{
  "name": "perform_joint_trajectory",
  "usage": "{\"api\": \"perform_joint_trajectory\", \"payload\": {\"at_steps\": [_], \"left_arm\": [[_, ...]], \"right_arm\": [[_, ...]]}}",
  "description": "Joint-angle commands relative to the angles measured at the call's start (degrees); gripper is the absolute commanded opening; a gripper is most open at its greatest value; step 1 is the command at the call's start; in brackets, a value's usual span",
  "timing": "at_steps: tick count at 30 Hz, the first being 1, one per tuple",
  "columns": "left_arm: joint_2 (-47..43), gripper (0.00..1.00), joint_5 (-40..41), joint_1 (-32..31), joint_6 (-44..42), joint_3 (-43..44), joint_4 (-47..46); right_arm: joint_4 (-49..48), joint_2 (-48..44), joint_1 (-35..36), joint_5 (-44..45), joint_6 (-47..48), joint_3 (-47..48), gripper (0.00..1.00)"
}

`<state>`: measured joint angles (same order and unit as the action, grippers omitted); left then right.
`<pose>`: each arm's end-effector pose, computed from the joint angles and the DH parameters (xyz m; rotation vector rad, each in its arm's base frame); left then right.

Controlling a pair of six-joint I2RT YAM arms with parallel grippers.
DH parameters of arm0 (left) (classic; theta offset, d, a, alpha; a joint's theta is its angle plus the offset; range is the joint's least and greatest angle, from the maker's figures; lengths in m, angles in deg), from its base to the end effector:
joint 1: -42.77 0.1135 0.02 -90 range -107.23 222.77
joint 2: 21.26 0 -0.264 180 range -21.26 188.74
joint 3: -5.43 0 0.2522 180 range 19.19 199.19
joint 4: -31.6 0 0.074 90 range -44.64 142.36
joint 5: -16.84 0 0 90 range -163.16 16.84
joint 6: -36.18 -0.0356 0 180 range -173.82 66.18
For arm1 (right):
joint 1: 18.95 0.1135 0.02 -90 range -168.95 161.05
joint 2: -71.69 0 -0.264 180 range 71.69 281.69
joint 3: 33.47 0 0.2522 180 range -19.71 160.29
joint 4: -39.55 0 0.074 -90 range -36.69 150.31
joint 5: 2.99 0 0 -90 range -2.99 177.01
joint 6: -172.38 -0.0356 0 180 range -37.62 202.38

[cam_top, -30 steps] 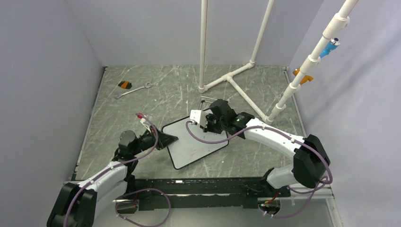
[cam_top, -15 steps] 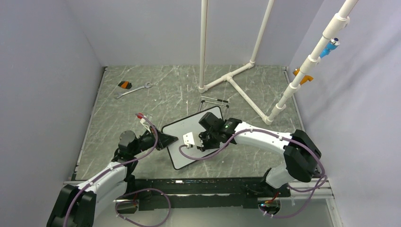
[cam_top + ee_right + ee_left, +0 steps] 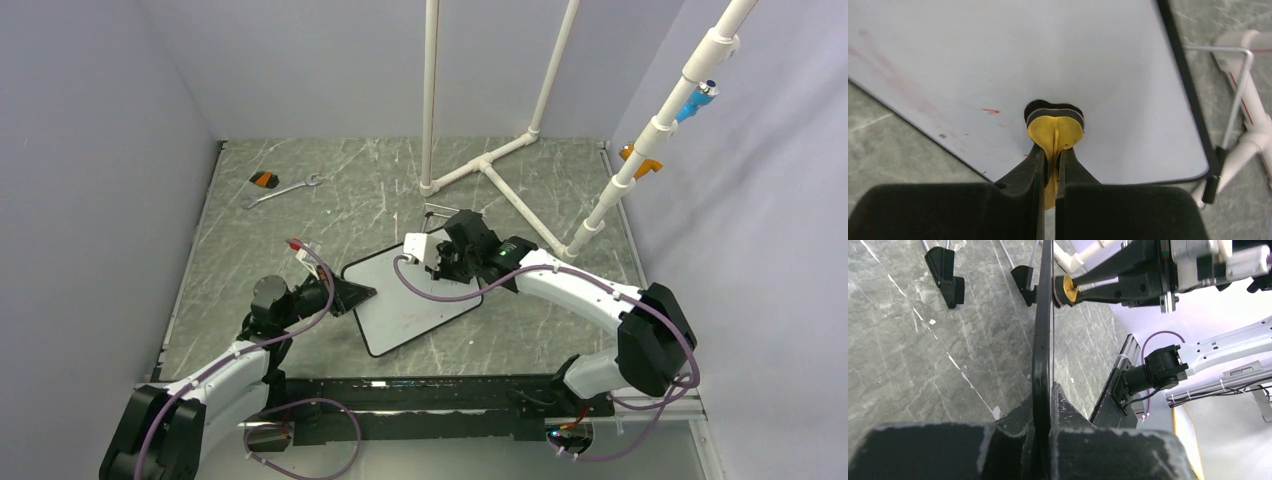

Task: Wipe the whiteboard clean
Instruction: Erase the whiteboard at the center of the board.

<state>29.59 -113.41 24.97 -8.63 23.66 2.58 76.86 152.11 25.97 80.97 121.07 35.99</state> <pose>0.1517 -0.0729 0.1759 0.1676 1.8091 -1.3796 0.2073 0.2120 0.2442 -1.6455 1.7672 0.1772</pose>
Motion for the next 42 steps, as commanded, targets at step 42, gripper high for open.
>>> {"api": "perform_joint_trajectory", "payload": {"at_steps": [42], "left_arm": [[-4.0, 0.0, -2.7, -0.3, -1.4, 0.6, -0.5]], "right_arm": [[3.4, 2.7, 2.5, -1.7, 1.1, 1.8, 0.0]]}}
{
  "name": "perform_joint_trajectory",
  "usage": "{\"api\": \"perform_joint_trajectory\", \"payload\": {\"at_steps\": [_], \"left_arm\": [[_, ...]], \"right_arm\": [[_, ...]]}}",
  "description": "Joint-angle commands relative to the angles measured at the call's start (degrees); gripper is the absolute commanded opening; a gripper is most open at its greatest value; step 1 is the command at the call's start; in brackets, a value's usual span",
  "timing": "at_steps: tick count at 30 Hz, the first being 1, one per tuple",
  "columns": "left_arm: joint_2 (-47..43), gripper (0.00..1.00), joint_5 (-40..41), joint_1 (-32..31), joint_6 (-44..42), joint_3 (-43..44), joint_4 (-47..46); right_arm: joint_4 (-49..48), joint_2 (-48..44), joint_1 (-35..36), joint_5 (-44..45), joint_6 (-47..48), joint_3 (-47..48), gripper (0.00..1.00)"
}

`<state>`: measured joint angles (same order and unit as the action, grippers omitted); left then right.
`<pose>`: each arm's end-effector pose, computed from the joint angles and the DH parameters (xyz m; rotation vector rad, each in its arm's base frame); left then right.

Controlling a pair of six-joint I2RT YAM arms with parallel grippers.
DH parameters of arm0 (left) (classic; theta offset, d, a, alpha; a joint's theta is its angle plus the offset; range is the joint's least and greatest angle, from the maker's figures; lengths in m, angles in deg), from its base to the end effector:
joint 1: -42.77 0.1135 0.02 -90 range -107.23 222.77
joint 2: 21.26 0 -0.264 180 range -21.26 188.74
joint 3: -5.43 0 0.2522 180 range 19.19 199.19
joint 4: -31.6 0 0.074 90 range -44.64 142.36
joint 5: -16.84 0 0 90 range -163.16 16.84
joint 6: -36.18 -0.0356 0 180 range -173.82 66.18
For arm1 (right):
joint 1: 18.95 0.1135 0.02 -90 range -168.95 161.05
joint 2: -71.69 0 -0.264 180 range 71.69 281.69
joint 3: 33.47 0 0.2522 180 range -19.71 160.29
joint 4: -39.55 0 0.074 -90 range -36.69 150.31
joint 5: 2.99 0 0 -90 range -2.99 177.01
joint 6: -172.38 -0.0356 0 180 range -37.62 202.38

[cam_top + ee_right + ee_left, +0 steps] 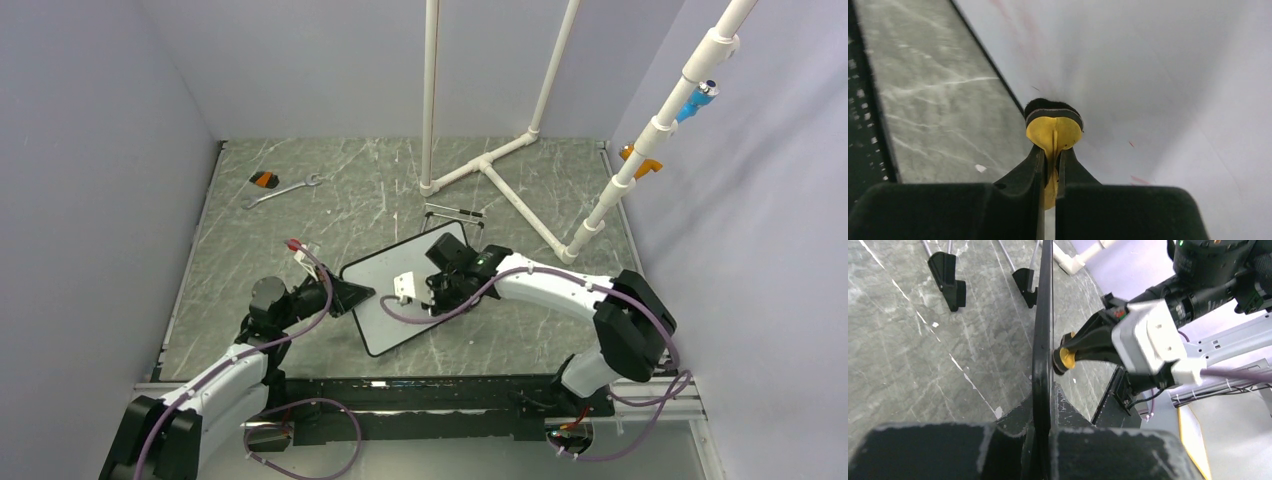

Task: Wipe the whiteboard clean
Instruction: Erase the whiteboard at the center of the board.

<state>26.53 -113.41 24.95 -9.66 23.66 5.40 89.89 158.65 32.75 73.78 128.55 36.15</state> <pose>0.1481 -0.0718 0.1787 0.1857 1.7992 -1.3671 0.1721 0.2311 0.2014 -2.1101 1.7553 0.3440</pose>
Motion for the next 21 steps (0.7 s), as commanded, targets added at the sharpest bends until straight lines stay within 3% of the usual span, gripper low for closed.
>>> {"api": "perform_joint_trajectory", "payload": {"at_steps": [1, 8, 15, 21], "left_arm": [[-0.7, 0.0, -2.7, -0.3, -0.3, 0.6, -3.5], [0.6, 0.0, -3.1, -0.4, 0.3, 0.9, -4.9], [-0.9, 0.0, -2.7, -0.3, -0.4, 1.2, -2.8], [-2.0, 0.0, -2.5, -0.4, -1.1, 1.4, -0.9]], "right_arm": [[-11.6, -5.7, -5.3, 6.0, -7.5, 1.0, 0.0], [-17.6, -8.8, -8.8, 8.8, -11.2, -1.2, 0.0], [-2.8, -6.4, -6.1, -6.6, 1.1, 0.2, 0.0], [-5.2, -4.5, -3.6, -0.7, -0.8, 0.0, 0.0]]}}
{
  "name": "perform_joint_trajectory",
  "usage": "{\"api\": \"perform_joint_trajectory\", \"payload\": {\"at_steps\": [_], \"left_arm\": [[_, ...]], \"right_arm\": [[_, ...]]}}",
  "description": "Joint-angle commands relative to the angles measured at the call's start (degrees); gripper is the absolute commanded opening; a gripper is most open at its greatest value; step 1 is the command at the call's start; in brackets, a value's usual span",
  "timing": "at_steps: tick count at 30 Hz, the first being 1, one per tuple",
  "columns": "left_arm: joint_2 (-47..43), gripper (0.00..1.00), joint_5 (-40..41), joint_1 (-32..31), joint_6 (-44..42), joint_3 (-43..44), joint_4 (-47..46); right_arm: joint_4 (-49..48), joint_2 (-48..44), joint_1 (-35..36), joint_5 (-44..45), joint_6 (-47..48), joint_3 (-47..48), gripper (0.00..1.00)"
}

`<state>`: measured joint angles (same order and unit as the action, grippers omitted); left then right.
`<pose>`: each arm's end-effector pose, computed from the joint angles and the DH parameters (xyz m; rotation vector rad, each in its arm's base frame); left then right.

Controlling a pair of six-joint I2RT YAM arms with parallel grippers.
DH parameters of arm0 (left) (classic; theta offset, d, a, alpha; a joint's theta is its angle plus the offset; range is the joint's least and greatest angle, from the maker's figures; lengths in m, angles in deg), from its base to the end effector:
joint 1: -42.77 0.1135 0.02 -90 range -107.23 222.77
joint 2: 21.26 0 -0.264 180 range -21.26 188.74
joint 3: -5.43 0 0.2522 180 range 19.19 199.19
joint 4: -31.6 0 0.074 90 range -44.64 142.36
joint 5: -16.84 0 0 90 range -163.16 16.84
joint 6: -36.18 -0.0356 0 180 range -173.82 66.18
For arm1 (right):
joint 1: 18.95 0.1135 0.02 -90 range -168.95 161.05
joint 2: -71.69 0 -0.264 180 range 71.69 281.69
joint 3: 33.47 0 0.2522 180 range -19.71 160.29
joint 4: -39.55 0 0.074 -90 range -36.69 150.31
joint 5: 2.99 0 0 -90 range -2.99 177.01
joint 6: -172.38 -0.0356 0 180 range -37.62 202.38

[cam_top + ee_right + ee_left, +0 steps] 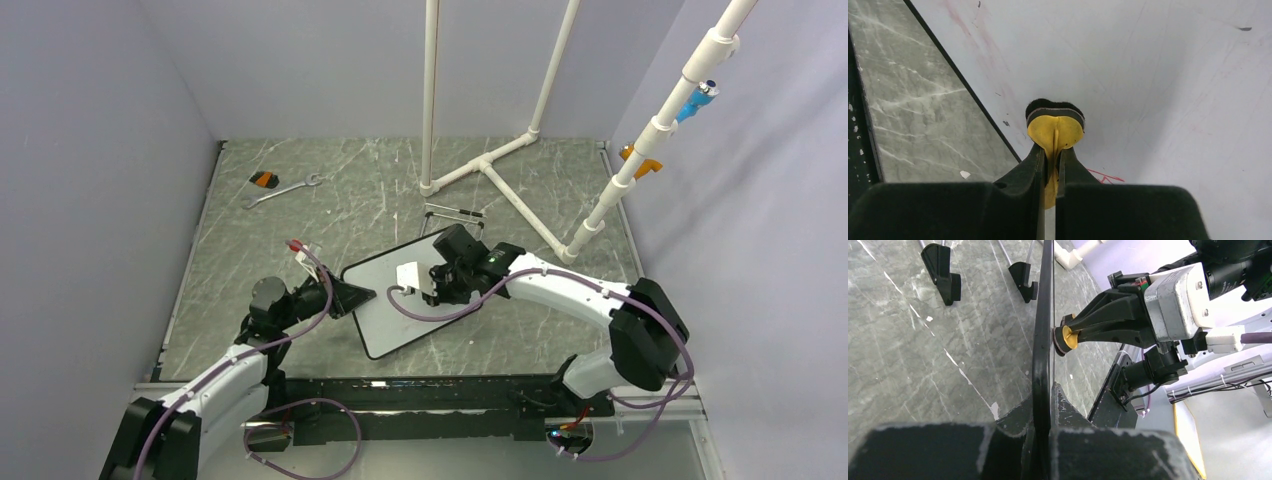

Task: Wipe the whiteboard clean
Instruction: Erase the whiteboard at the center of the board.

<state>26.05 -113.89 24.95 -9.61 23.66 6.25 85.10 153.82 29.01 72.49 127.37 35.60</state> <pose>0.1473 -0.0717 0.1784 0.1893 1.8069 -1.3743 0.1849 0.2184 0.2254 -1.9343 1.7098 0.3474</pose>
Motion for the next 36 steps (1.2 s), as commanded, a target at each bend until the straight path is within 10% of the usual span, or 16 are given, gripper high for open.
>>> {"api": "perform_joint_trajectory", "payload": {"at_steps": [1, 14, 25, 36], "left_arm": [[-1.7, 0.0, -1.9, -0.3, -1.4, 1.5, -1.3], [-3.2, 0.0, -1.3, -0.4, -2.9, 1.9, 1.7], [-8.4, 0.0, 2.2, -0.3, -4.5, 2.1, 8.1], [-7.2, 0.0, 1.2, -0.4, -5.1, 2.3, 7.6]], "right_arm": [[-2.0, 0.1, -0.2, 1.8, -0.8, 0.4, 0.0], [-14.0, -2.6, -11.5, 15.9, -12.0, -0.8, 0.0], [0.6, -2.1, -3.7, -2.0, 2.3, -1.4, 0.0], [-17.0, -5.7, -9.8, 15.6, -12.6, -3.2, 0.0]]}}
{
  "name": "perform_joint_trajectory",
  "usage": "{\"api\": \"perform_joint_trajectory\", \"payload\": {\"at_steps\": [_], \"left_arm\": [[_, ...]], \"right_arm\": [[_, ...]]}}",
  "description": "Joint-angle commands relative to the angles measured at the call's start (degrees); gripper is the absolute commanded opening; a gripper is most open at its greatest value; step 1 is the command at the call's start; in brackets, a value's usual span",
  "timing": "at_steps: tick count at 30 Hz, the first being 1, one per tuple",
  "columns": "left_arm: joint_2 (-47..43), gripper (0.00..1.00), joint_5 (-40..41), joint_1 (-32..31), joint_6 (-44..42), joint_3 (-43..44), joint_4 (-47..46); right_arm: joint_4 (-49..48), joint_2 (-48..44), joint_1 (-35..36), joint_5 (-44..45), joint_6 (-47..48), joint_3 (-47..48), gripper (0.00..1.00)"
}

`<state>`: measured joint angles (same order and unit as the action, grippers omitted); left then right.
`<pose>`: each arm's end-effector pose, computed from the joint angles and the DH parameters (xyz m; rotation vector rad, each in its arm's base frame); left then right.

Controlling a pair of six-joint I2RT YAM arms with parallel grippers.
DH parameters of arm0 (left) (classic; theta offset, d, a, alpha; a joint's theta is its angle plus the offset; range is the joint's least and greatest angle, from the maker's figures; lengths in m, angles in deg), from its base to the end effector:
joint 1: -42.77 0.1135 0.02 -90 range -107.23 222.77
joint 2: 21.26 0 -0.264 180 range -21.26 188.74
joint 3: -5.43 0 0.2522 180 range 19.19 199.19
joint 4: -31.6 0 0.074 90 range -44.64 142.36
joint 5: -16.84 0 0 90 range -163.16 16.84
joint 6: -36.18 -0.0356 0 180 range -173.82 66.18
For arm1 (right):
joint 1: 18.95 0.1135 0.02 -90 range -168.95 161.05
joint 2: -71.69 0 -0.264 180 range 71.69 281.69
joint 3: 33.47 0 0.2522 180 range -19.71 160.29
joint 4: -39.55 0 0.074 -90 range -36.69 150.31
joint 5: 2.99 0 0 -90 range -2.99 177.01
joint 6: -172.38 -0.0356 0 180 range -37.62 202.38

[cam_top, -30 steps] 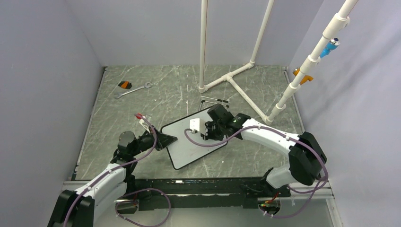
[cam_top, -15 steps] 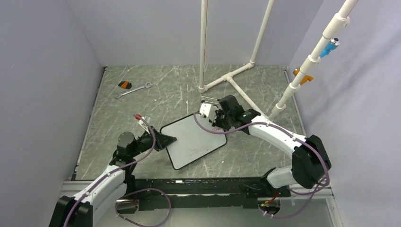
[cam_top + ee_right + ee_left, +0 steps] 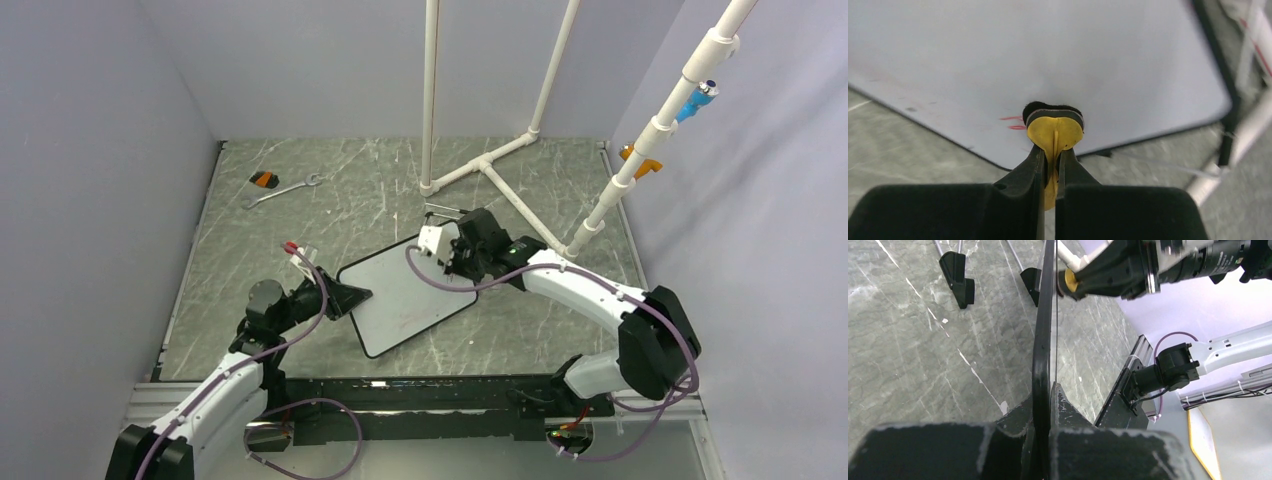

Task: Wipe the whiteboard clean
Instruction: Erase the whiteboard at the center of the board.

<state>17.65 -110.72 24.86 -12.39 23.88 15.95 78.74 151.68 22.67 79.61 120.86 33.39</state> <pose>0.1386 -0.0676 0.1826 0.1770 1.8055 -1.2996 0.2112 0.1937 0.2297 -1.6388 1.8645 0.1836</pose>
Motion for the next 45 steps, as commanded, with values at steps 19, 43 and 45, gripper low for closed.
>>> {"api": "perform_joint_trajectory", "payload": {"at_steps": [19, 43, 45], "left_arm": [[0.5, 0.0, -1.5, -0.3, -2.7, 1.9, -1.1], [1.3, 0.0, -1.8, -0.2, -3.0, 2.4, -1.0], [1.3, 0.0, -1.7, -0.2, -3.1, 2.4, -1.0]], "right_arm": [[4.4, 1.5, 2.9, -3.3, 7.2, 0.2, 0.0], [9.0, 0.7, 4.2, -5.7, 11.9, -1.0, 0.0], [7.2, 1.5, 4.2, -3.5, 9.7, -0.7, 0.0]]}}
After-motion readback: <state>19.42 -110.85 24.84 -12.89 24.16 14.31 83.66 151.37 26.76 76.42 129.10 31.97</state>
